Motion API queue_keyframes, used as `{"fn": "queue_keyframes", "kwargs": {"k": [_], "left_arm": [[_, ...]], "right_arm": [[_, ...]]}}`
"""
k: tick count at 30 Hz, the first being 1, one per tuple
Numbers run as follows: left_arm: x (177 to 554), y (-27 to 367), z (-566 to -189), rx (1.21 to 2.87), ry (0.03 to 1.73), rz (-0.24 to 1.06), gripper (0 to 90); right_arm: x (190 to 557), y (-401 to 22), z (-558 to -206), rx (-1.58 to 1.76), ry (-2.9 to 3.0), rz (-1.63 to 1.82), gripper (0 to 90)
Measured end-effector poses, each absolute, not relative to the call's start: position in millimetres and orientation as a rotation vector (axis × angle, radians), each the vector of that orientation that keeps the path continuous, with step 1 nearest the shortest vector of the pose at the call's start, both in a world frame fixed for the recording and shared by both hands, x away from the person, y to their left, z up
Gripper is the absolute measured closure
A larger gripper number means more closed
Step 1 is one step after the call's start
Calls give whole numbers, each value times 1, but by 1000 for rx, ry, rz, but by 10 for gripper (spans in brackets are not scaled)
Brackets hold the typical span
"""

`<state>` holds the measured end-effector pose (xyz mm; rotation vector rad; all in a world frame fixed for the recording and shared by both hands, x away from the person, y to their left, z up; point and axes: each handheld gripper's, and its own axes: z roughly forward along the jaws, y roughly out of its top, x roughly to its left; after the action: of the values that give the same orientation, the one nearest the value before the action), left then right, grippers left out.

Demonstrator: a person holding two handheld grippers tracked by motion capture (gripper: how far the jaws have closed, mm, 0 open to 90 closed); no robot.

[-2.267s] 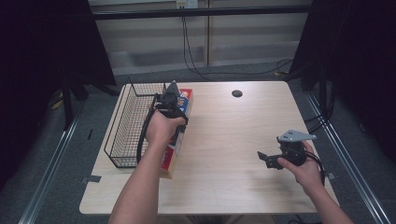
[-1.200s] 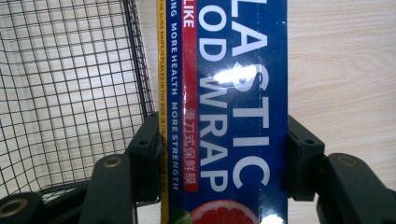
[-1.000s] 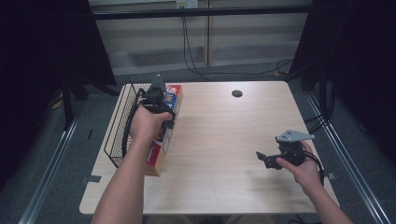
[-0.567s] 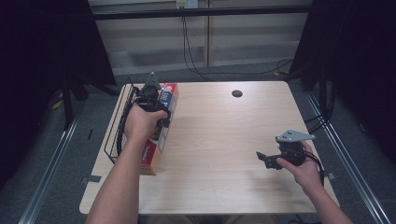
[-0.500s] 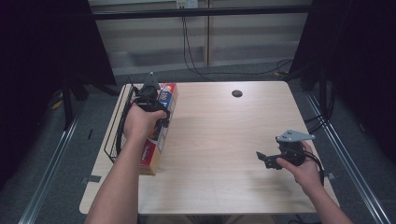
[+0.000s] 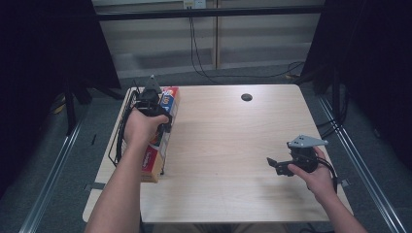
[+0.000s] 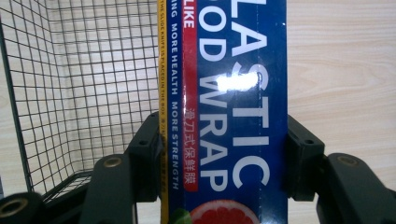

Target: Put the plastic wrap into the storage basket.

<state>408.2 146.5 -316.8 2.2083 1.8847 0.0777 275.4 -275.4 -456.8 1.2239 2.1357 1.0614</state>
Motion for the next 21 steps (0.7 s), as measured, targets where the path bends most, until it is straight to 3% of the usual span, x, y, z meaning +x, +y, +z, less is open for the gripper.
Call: {"fn": "queue_keyframes", "kwargs": {"k": [21], "left_arm": [[407,165,-319,2165,1938,89,434]], "right_arm": [[276,-275,-457,1232,2138,1056,40]]}}
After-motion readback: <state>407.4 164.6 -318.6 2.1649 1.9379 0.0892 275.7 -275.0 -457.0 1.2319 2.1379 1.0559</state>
